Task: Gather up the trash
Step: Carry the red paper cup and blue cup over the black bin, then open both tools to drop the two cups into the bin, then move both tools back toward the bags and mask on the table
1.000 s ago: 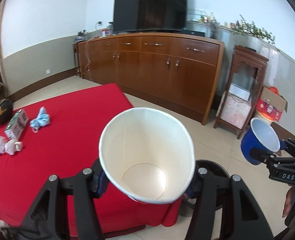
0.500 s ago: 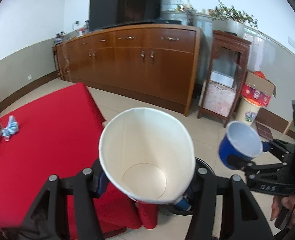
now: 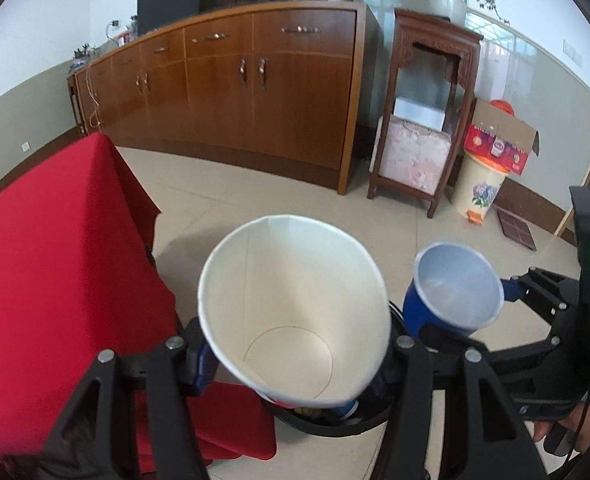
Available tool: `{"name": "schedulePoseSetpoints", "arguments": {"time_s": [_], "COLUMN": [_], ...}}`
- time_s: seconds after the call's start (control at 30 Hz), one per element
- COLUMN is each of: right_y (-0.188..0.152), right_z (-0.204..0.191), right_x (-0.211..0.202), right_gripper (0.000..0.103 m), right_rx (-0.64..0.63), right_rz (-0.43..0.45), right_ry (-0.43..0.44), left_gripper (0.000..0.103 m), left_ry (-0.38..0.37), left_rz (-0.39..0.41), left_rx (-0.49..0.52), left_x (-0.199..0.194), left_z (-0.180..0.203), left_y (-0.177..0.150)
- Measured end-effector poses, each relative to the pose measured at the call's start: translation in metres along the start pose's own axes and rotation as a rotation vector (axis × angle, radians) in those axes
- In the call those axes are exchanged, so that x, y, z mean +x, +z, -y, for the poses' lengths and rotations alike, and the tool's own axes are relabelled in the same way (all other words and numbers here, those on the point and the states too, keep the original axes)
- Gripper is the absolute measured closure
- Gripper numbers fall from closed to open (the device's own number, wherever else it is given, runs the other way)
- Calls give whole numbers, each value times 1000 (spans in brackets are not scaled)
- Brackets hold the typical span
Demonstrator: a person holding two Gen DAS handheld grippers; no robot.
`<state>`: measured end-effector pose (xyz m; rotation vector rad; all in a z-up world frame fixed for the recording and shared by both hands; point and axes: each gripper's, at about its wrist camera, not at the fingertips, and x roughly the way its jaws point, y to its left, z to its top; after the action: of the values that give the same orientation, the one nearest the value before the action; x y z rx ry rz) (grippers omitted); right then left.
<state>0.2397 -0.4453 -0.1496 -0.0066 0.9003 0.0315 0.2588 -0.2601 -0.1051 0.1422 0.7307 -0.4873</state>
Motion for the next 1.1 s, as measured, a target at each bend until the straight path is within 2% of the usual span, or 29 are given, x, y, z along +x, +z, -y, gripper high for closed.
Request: {"name": "schedulePoseSetpoints", "arguments": {"time_s": [0.17,0.27,0.3,0.33,0.37,0.4,0.53,0.87,1.1], "right_y": [-10,-14,-16,-20,-25,-29,-38,-28,-24], "right_z": [7,5,3,1,0,2,20,25,26], "right_x": [36,59,68,79,88,95,103,79,51], "right_gripper": [25,25,25,20,4,0,0,0,0], "right_rx": [-20,-63,-88,-125,-152,-166,-109,-77,-45], "right_rz": [-63,-93,-102,-121,-140,-152,-186,-140,-108], "right_ry": [14,26,37,27,-18,-51,-50,-69,-88], "left_gripper": [44,37,22,13,3,1,0,0,0], "left_ry": [-15,-26,-21,-2,8,12,45,57,32], "left_rz": [-59,-83,-88,-104,-111,-108,-120,-117,-114], "left_rx": [3,9,6,-7,-24,-46,-27,-17,-12], "left_x": [30,46,53,60,62,63,64,59,47], "left_z": [8,14,14,12,9,5,4,5,11], "left_y": [-10,-15,-17,-18,-19,-20,-24,-23,-22]}}
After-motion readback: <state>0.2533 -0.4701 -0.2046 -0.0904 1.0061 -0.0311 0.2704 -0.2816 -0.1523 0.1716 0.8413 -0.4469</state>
